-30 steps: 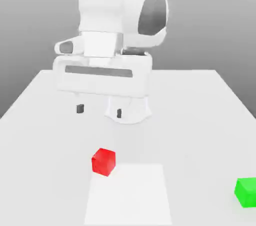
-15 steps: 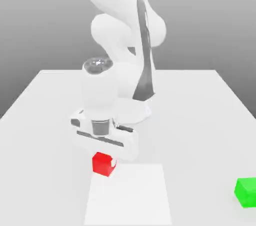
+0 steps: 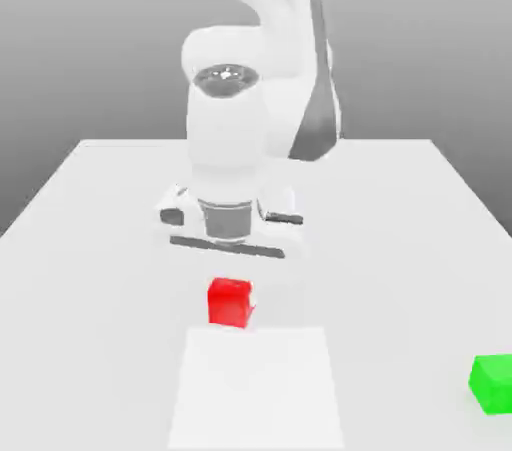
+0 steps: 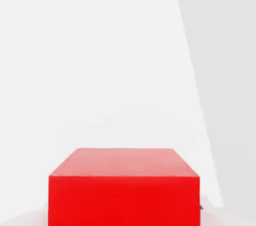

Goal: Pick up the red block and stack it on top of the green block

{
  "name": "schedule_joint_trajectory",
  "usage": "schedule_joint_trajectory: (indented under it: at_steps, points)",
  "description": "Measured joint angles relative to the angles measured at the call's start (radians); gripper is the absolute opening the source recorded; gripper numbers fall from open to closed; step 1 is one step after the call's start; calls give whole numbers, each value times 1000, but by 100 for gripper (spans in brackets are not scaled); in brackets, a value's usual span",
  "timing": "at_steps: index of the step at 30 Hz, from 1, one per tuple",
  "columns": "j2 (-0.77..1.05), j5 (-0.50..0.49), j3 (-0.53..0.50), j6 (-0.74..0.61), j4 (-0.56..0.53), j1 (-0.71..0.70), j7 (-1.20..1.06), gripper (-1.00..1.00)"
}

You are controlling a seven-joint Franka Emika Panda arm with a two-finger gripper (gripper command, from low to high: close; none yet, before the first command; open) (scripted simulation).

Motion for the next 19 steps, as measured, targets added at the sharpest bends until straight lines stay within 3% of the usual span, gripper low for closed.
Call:
schedule_joint_trajectory:
  at_steps: [11, 15, 16, 19]
  points:
    - [224, -90, 209, -182, 395, 289, -301, -100]
    - [356, -170, 186, -95, 435, 341, -273, -100]
    - [383, -185, 175, -72, 437, 352, -264, 100]
    - [383, -185, 175, -72, 437, 352, -264, 100]
